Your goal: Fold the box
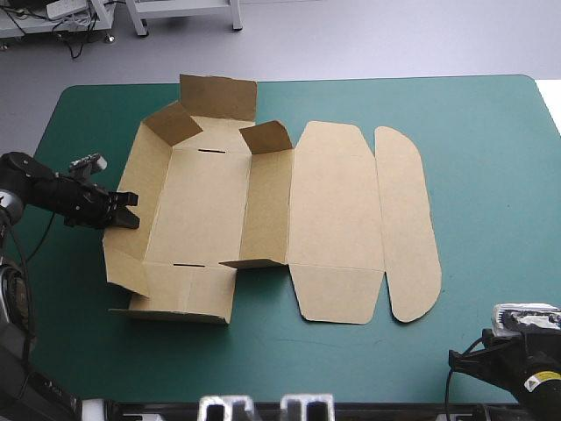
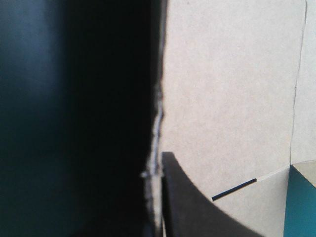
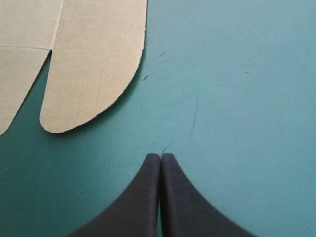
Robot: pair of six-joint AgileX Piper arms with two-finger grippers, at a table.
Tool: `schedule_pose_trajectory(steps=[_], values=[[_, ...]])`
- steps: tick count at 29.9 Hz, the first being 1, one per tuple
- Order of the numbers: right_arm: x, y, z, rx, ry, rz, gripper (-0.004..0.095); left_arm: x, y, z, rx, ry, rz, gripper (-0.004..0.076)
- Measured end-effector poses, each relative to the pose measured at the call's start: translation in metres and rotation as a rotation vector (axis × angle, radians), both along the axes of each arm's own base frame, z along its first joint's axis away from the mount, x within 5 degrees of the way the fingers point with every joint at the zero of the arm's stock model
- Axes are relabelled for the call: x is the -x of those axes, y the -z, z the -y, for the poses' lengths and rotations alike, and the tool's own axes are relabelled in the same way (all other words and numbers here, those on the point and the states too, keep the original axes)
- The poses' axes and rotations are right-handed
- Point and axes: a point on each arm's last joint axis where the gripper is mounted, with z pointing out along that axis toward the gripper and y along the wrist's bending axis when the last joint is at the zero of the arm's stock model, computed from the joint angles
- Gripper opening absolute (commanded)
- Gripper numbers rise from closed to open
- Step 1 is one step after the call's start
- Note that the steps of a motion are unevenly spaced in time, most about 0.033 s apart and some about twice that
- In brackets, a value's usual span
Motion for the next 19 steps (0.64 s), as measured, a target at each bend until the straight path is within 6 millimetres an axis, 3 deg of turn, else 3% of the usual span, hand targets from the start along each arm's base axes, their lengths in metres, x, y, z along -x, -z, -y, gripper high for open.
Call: schedule_pose_trajectory(steps=[5,14,19], values=[[0.000,0.000,0.000,0.000,0.000,0.000,-0.0020,-0.011,-0.033,0.025,-0.145,0.143,0.100,-0.0010],[0.000,0.000,0.000,0.000,0.000,0.000,-0.0020,-0.025,-0.095,0.113,-0.310,0.491,0.357,-0.0010],[0.000,0.000,0.000,0.000,-0.001,0.000,-0.0020,-0.026,-0.115,0.147,-0.383,0.603,0.502,-0.0010]])
